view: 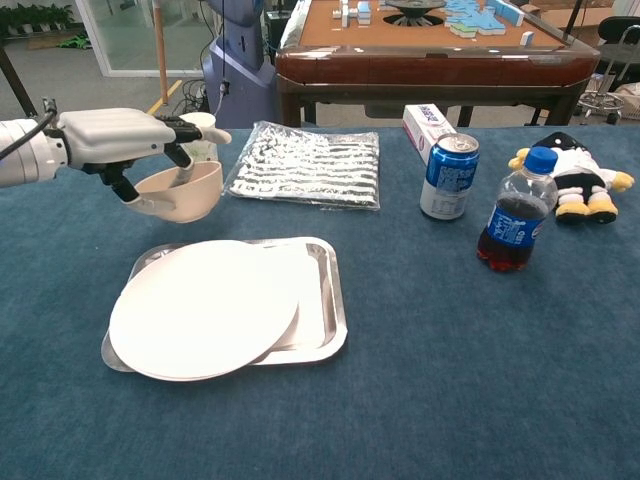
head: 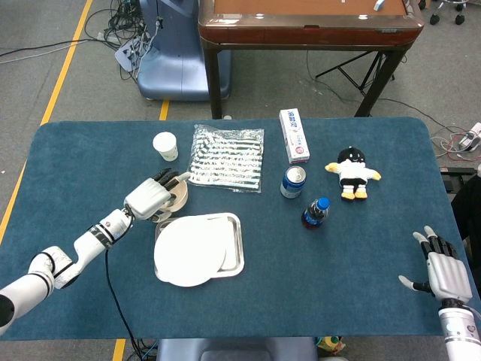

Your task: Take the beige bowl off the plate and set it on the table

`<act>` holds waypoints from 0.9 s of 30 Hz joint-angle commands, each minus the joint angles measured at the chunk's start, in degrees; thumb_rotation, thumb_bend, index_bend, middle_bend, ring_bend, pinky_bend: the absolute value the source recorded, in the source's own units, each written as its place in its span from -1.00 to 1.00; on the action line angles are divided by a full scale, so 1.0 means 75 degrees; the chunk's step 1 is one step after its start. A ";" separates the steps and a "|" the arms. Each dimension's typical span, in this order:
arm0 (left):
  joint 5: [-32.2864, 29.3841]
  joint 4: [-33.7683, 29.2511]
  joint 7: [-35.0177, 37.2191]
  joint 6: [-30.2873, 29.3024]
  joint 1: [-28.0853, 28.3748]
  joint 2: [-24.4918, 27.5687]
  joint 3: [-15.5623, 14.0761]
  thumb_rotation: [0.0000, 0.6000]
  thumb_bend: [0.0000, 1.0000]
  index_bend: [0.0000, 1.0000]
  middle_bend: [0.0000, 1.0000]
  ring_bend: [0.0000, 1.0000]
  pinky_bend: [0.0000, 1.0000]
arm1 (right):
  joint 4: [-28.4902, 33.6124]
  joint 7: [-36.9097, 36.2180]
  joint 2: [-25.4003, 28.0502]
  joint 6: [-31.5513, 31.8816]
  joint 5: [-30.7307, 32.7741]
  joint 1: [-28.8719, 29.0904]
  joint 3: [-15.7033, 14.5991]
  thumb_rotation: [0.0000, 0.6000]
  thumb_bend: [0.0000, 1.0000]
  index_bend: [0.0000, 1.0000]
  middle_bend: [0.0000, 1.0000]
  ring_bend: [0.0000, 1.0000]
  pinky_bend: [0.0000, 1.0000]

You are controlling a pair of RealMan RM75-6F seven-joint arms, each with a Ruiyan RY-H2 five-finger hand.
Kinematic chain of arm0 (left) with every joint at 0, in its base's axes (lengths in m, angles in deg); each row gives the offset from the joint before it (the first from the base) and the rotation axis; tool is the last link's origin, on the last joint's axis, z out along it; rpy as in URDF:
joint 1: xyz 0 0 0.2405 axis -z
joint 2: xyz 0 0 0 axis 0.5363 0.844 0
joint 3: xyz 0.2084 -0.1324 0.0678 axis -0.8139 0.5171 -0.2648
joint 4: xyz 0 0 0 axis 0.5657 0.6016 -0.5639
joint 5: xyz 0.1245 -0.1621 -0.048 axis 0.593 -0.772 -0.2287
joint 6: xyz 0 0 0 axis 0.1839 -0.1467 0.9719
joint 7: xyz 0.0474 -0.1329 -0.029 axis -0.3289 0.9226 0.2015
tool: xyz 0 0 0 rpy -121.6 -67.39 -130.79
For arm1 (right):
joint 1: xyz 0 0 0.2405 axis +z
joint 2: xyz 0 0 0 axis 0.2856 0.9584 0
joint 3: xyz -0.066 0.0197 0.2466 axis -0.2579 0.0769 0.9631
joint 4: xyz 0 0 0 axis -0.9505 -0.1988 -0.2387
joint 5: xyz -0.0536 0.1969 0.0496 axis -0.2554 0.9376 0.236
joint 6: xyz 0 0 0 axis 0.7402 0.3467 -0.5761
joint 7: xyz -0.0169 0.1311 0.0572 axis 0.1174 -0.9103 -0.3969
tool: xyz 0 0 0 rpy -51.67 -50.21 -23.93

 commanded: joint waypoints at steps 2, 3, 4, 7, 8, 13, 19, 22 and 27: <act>0.0071 0.0537 0.0431 0.0006 0.0076 -0.0385 -0.0173 1.00 -0.36 0.21 -1.00 -1.00 -1.00 | 0.0000 0.0014 -0.0001 0.0016 -0.0023 -0.0003 -0.0017 1.00 -0.55 -1.00 -1.00 -1.00 -1.00; 0.0081 0.0617 0.0472 -0.0024 0.0077 -0.0439 -0.0190 1.00 -0.36 0.21 -1.00 -1.00 -1.00 | 0.0003 0.0010 -0.0001 0.0025 -0.0026 -0.0006 -0.0018 1.00 -0.55 -1.00 -1.00 -1.00 -1.00; 0.0091 0.0690 0.0506 -0.0052 0.0073 -0.0491 -0.0212 1.00 -0.36 0.21 -1.00 -1.00 -1.00 | 0.0003 0.0007 0.0002 0.0030 -0.0027 -0.0008 -0.0019 1.00 -0.55 -1.00 -1.00 -1.00 -1.00; 0.0109 0.0887 0.0597 -0.0068 0.0038 -0.0630 -0.0310 1.00 -0.36 0.20 -1.00 -1.00 -1.00 | -0.0021 -0.0001 0.0006 0.0014 -0.0023 -0.0005 -0.0028 1.00 -0.55 -1.00 -1.00 -1.00 -1.00; 0.0108 0.0956 0.0642 -0.0071 0.0020 -0.0682 -0.0344 1.00 -0.36 0.20 -1.00 -1.00 -1.00 | -0.0028 -0.0013 0.0011 -0.0011 -0.0028 0.0001 -0.0037 1.00 -0.55 -1.00 -1.00 -1.00 -1.00; 0.0089 0.1182 0.0839 -0.0047 -0.0002 -0.0882 -0.0433 1.00 -0.36 0.18 -1.00 -1.00 -1.00 | -0.0066 -0.0066 0.0025 -0.0037 -0.0048 0.0003 -0.0051 1.00 -0.55 -1.00 -1.00 -1.00 -1.00; 0.0169 0.1318 0.0972 -0.0087 0.0033 -0.1016 -0.0571 1.00 -0.36 0.08 -1.00 -1.00 -1.00 | -0.0068 -0.0102 0.0041 -0.0020 -0.0080 -0.0004 -0.0058 1.00 -0.55 -1.00 -1.00 -1.00 -1.00; 0.0214 0.1247 0.1079 -0.0108 0.0054 -0.0968 -0.0649 1.00 -0.36 -0.23 -1.00 -1.00 -1.00 | -0.0065 -0.0100 0.0040 0.0001 -0.0092 -0.0010 -0.0062 1.00 -0.55 -1.00 -1.00 -1.00 -1.00; 0.0138 0.1015 0.1070 -0.0024 0.0092 -0.0772 -0.0653 1.00 -0.36 -0.78 -1.00 -1.00 -1.00 | -0.0073 -0.0090 0.0041 -0.0020 -0.0095 0.0000 -0.0071 1.00 -0.55 -1.00 -1.00 -1.00 -1.00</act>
